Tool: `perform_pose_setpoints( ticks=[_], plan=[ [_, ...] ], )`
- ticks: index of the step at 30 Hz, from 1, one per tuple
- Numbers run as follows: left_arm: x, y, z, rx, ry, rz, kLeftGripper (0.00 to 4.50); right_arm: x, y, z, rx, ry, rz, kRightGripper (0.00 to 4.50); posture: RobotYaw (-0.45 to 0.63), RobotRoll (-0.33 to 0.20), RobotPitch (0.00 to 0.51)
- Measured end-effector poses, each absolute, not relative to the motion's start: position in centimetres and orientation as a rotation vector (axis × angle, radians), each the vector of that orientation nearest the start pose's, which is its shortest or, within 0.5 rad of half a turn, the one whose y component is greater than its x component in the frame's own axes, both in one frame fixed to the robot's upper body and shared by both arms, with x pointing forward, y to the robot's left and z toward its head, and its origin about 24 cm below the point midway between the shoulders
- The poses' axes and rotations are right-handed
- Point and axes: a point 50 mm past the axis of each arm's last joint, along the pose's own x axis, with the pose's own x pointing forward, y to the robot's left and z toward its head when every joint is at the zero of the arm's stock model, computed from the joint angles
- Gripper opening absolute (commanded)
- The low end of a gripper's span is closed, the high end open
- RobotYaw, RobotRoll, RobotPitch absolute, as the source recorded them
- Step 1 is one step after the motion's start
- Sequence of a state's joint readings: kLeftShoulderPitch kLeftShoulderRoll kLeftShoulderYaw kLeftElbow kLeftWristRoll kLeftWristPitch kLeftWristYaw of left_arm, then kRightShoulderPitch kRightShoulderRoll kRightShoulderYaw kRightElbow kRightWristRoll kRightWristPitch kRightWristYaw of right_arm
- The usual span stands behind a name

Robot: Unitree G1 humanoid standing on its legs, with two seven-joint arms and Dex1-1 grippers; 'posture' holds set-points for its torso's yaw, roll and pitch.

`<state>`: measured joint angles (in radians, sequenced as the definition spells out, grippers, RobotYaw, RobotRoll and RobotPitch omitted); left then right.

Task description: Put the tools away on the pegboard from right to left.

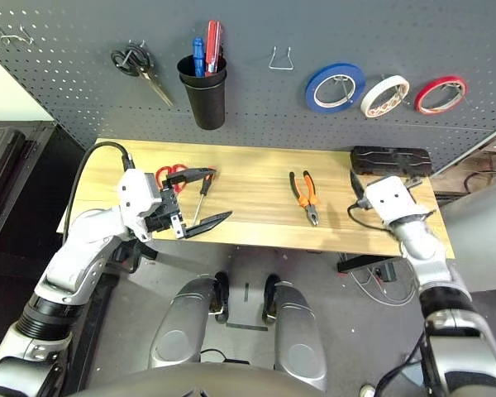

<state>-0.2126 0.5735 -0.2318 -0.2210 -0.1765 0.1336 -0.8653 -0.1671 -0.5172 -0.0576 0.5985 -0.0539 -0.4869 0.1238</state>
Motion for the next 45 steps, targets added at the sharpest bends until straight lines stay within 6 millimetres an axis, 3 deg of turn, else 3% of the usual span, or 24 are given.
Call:
perform_pose_setpoints(
  ticks=[6, 13, 23, 30, 45],
  plan=[
    [25.4, 14.5, 10.1, 0.611, 0.139, -1.14, 4.5, 26.5, -26.0, 3.5, -0.445, 0.126, 0.093, 4.48, 0.16, 0.0, 0.255],
    [25.8, 14.5, 9.6, 0.643, 0.225, -1.139, 4.5, 27.0, -24.9, 3.5, -0.328, 0.363, 0.115, 4.48, 0.15, 0.0, 0.27],
    [26.9, 14.8, 8.8, 0.661, 0.256, -1.112, 4.5, 30.2, -21.9, 5.0, -0.147, 0.561, 0.136, 4.48, 0.15, 0.0, 0.291],
    [27.1, 15.0, 8.7, 0.676, 0.263, -1.106, 4.5, 31.9, -19.4, 4.9, -0.057, 0.68, 0.12, 4.48, 0.16, 0.0, 0.306],
    [27.1, 15.1, 8.5, 0.683, 0.29, -1.096, 4.5, 34.4, -18.5, 3.1, -0.07, 0.818, 0.072, 4.48, 0.19, 0.0, 0.338]
  ],
)
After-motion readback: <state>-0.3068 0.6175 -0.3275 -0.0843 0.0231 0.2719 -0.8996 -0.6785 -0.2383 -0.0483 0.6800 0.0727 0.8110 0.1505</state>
